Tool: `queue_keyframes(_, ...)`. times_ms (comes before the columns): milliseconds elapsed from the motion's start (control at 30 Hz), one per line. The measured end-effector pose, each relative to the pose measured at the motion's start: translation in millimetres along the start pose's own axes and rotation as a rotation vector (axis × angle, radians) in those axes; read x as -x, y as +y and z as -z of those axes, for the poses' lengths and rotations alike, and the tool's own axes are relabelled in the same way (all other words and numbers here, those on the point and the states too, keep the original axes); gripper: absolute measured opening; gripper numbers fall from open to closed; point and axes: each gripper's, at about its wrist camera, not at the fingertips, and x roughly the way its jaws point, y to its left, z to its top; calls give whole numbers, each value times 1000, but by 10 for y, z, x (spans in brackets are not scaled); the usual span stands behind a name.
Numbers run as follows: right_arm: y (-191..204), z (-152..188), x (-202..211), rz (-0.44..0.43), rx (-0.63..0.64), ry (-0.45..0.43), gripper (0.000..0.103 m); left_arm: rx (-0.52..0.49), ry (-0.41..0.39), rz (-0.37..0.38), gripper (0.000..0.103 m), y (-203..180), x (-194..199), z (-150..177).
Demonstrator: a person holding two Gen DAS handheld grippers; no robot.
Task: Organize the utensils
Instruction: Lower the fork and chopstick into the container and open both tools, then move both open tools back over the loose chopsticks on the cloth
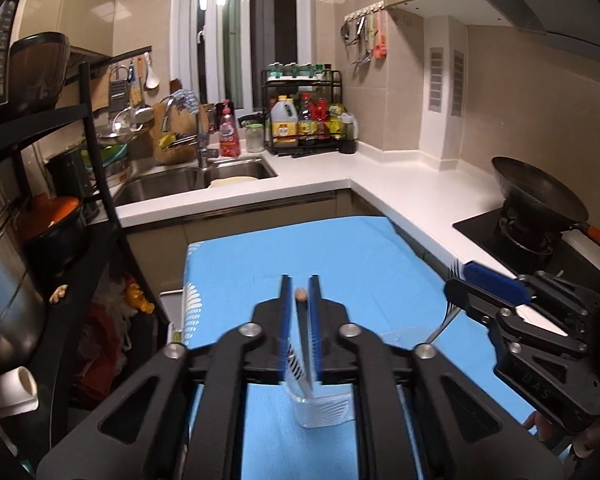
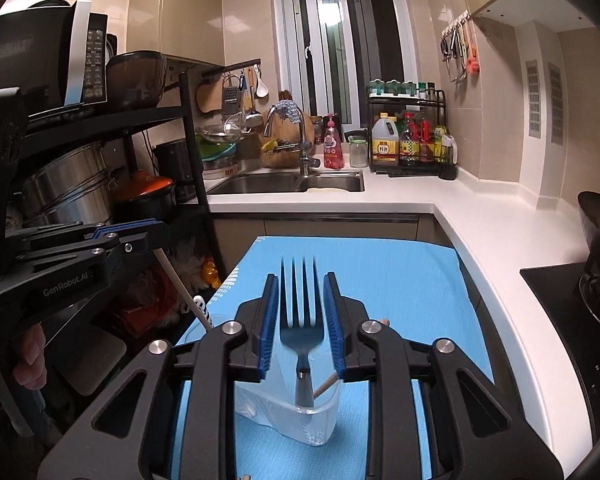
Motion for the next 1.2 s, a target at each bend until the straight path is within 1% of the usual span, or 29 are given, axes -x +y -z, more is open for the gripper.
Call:
queue_keyframes(33, -1, 12, 39, 12, -4, -17, 57, 11, 0, -15, 71, 25, 16, 8)
queue_keyframes(67, -8, 35, 67, 18, -4, -29, 57, 30, -17, -43, 85, 57, 64, 24)
queue_keyframes(100, -7, 42, 100, 20, -1, -34, 57, 50, -45, -76, 93, 87, 122, 41)
queue_keyframes(133, -9, 49, 126, 26, -2, -37, 59, 63, -62, -91, 93, 114, 168, 53)
queue_keyframes(200, -24, 52, 185, 38, -8, -44, 64, 74, -48, -87, 94, 162, 208, 66)
queue_keyframes(333, -48, 64, 341, 50, -32, -55, 74, 78, -30, -109, 95, 178, 311, 137)
queue_keyframes(467, -29, 129, 569, 51, -48, -60, 81, 70, -24, -132, 95, 137, 478, 238)
queue_keyframes(567, 18, 257, 802, 47, -56, -61, 84, 76, -26, -134, 95, 84, 670, 376)
queue_keyframes(600, 37, 324, 886, 47, -58, -56, 86, 79, -25, -133, 95, 58, 745, 446)
queue_keyframes(700, 95, 574, 1112, 45, -68, -23, 86, 82, -10, -133, 95, -25, 937, 683)
queue_keyframes(833, 198, 1004, 1432, 61, -61, 5, 87, 83, 18, -135, 95, -161, 1182, 1093)
queue_keyframes(933, 279, 1264, 1609, 71, -48, 25, 87, 81, 42, -142, 95, -248, 1326, 1384)
queue_keyframes(1200, 409, 1809, 1904, 77, -64, 52, 87, 83, 81, -158, 95, -395, 1551, 1977)
